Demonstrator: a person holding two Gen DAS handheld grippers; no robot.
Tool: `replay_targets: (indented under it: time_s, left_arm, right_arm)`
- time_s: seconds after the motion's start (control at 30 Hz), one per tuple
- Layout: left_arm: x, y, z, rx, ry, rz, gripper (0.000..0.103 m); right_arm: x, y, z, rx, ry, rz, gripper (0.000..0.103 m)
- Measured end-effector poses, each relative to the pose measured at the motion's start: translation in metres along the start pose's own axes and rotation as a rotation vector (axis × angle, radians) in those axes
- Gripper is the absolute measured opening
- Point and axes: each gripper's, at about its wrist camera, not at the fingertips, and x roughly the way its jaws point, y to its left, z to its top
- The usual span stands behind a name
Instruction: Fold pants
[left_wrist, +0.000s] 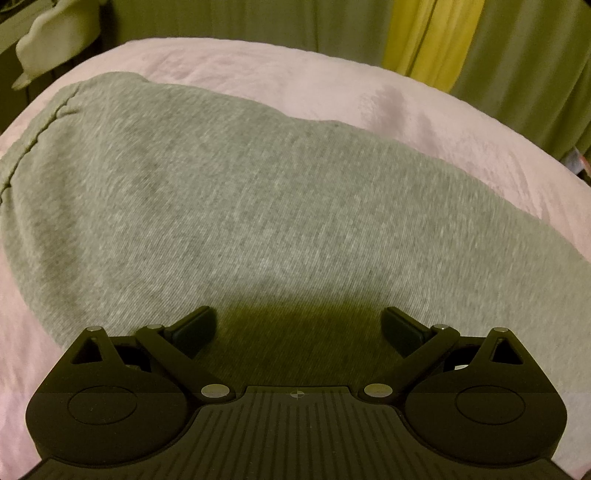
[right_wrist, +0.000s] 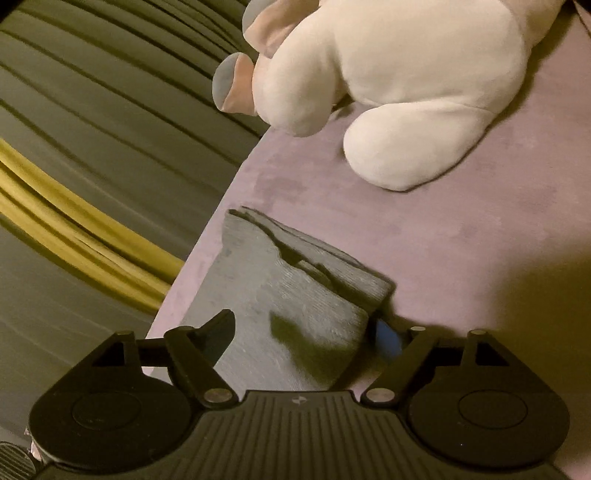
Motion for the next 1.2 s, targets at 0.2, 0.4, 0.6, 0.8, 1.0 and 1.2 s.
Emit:
replay_targets:
  time_s: [0.2,0.4,0.6,0.8,1.0,1.2]
  left_arm:
    - [0.001,-0.001,0.001,0.0,0.002,0.001,0.101]
    - [0.002,-0.002,0.0,0.006,0.002,0.007,0.101]
    - [0.002,-0.002,0.0,0.004,0.001,0.005,0.101]
    - [0.002,-0.002,0.0,0.0,0.001,0.001,0.101]
    - [0.001,0.0,0.001,-0.006,0.001,-0.005,0.101]
    - [-0.002,0.003,0.002,-0.018,-0.002,-0.02,0.101]
  right_arm:
    - [0.004,0.004,0.001,0.005,-0.018,-0.021,0.026]
    - [0.005,0.003,0.002,0.024,0.042,0.0,0.039]
    - [0.003,0.006,0.002,0.004,0.05,0.012,0.051]
    - [0.003,0.01,0.002,-0.003,0.047,-0.015,0.046]
    - [0.005,0.019,0.001,-0.031,0.032,-0.092,0.027]
    - [0.002,0.06,-0.005,-0.192,-0.024,-0.208,0.022]
